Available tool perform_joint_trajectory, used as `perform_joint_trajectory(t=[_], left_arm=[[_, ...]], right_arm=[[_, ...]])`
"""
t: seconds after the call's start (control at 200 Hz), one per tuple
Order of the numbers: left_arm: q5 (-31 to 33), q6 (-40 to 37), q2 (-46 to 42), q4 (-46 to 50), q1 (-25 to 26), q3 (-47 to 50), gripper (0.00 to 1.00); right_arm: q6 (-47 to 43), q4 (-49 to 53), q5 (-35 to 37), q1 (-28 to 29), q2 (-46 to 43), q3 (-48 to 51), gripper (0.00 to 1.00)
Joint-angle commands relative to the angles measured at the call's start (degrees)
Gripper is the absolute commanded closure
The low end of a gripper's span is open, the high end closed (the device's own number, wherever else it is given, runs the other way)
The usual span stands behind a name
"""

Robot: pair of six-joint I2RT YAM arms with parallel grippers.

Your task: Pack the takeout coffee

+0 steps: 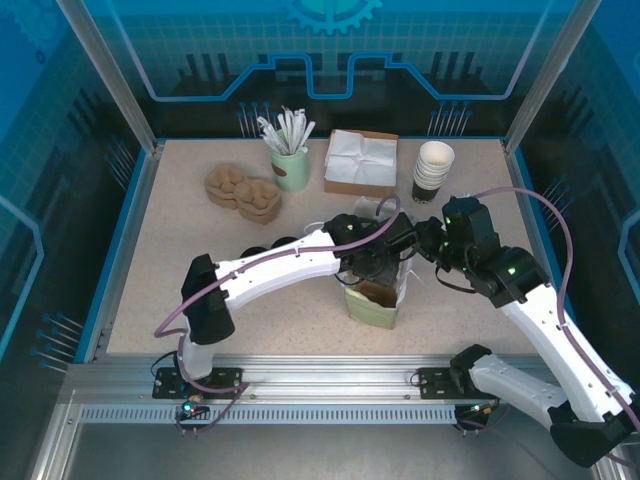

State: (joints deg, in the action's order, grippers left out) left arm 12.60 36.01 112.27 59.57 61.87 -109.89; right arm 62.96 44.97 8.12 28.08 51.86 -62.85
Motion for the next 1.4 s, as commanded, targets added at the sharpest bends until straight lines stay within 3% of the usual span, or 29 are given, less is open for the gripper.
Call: perform_joint_trajectory(t=[0.0, 0.35, 0.955, 1.396], left_arm=[[-0.91, 3.12, 1.78, 3.97, -1.19, -3.41, 0.62], [-2.18, 3.37, 7.86, 8.99, -1.79, -9.89, 0.59], [-5.24, 0.09, 3.24, -0.02, -1.66, 1.01, 0.61], [-5.91, -2.67, 6.10, -2.23, -1.81, 3.11, 0.66]], right_arm=[[0.62, -0.97, -2.47, -0.31, -1.77, 1.12, 1.00], [3.04, -2.32, -4.45, -0.47, -3.38, 3.94, 1.00], [2.08, -1.77, -3.20, -3.20, -4.64, 4.83, 1.00], [1.64, -1.82, -4.56, -4.84, -4.72, 5.37, 1.00]])
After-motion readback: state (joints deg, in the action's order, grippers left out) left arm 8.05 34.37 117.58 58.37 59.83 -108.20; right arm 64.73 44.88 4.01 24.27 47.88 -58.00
